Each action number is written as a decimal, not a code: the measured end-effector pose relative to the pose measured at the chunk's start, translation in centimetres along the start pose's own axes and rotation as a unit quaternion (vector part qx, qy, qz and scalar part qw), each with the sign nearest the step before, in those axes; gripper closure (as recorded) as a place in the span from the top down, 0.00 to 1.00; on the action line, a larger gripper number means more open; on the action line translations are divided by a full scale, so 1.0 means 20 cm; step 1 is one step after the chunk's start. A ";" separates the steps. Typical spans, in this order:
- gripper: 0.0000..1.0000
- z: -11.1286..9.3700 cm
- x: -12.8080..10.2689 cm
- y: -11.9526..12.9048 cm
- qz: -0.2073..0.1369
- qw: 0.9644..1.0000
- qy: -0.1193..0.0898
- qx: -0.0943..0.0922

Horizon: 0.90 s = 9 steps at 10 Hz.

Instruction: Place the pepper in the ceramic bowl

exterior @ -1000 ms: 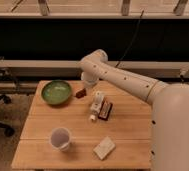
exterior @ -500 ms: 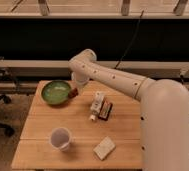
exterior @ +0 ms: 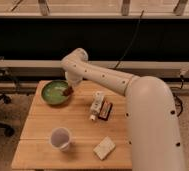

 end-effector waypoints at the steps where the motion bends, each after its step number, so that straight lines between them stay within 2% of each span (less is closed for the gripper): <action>1: 0.00 0.02 0.00 -0.03 -0.004 1.000 0.002 0.001; 3: 0.00 0.06 -0.04 -0.08 -0.018 1.000 0.002 0.003; 4: 0.04 0.09 -0.08 -0.11 -0.025 1.000 -0.005 0.004; 6: 0.20 0.12 -0.09 -0.13 -0.031 0.999 -0.011 0.006; 8: 0.43 0.15 -0.13 -0.16 -0.040 0.999 -0.016 0.009; 9: 0.49 0.16 -0.14 -0.17 -0.041 0.999 -0.018 0.011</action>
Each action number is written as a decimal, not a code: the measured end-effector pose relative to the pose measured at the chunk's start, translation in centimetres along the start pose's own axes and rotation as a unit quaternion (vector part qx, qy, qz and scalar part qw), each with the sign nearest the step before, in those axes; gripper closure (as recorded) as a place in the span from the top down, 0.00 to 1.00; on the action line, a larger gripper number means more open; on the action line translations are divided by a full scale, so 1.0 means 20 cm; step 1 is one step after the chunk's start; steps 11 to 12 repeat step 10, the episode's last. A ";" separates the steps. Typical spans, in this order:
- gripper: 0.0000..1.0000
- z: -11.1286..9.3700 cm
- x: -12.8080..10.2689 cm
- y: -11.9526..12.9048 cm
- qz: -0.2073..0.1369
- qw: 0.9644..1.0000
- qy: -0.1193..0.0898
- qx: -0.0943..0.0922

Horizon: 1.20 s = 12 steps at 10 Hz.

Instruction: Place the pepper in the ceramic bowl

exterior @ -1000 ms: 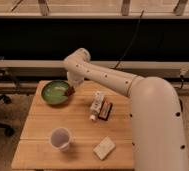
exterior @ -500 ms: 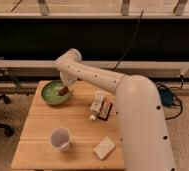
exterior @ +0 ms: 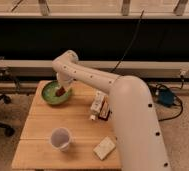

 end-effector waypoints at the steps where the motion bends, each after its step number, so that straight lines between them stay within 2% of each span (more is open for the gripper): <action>1: 0.63 0.01 -0.01 -0.02 -0.001 1.000 -0.002 0.003; 3: 0.77 0.02 -0.02 -0.04 -0.002 1.000 -0.004 0.007; 4: 0.80 0.03 -0.03 -0.05 -0.005 1.000 -0.005 0.011; 6: 0.80 0.03 -0.06 -0.09 -0.011 0.999 -0.014 0.027; 7: 0.80 0.01 -0.07 -0.11 -0.010 0.999 -0.025 0.045; 8: 0.80 0.01 -0.05 -0.10 -0.007 0.999 -0.022 0.046; 10: 0.80 0.01 -0.02 -0.07 -0.006 0.999 -0.019 0.031; 12: 0.80 0.01 -0.02 -0.07 -0.006 0.999 -0.019 0.031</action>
